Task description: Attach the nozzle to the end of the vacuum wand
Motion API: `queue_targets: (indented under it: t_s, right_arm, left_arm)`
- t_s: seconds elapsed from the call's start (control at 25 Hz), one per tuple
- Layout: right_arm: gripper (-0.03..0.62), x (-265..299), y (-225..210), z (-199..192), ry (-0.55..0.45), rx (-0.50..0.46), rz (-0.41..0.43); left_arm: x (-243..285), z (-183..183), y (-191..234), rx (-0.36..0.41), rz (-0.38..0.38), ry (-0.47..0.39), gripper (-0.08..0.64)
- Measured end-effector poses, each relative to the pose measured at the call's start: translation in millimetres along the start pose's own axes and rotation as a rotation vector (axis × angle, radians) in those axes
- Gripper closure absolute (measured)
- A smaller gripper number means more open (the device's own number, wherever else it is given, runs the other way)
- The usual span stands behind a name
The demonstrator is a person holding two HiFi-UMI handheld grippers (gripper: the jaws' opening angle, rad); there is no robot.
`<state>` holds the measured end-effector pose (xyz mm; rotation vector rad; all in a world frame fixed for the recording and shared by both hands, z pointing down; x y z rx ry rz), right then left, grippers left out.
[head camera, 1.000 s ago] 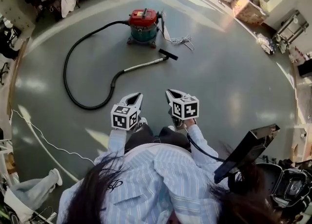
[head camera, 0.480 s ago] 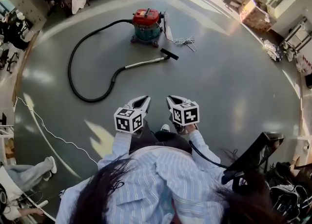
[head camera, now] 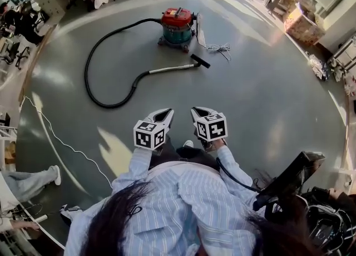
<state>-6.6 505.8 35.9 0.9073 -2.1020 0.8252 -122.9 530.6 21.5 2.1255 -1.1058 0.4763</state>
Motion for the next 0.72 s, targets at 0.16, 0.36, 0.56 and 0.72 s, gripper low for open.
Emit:
queue_targets:
  t_s: [0.16,0.36,0.56,0.72]
  right_arm:
    - [0.574,4.8,3.1,-6.4,0.017,-0.013,0.015]
    - [0.574,4.5,5.5,-7.2,0.027,-0.021,0.02]
    - [0.574,5.8,3.6,-9.6,0.027,-0.018,0.016]
    - [0.574,5.5,-0.6,-14.0,0.034,-0.014,0.014]
  left_arm:
    - [0.9,-5.3,1.1,0.002,0.009,0.0,0.546]
    - [0.6,-7.1,-0.3,0.001,0.005,0.009,0.546]
    - [3.2,-12.7,0.2,0.005,0.003,0.021,0.546]
    - [5.3,-13.5,-1.6,0.008,0.006,0.024,0.546]
Point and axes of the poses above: the fingertips, and each gripper's own axes: x forward along the fingers, y to its left, z out of its top, the point moved 3 cm from there along -x, backward along the fingers, and after that the axes turned 9 degrees about y, right-handed, at the moved point
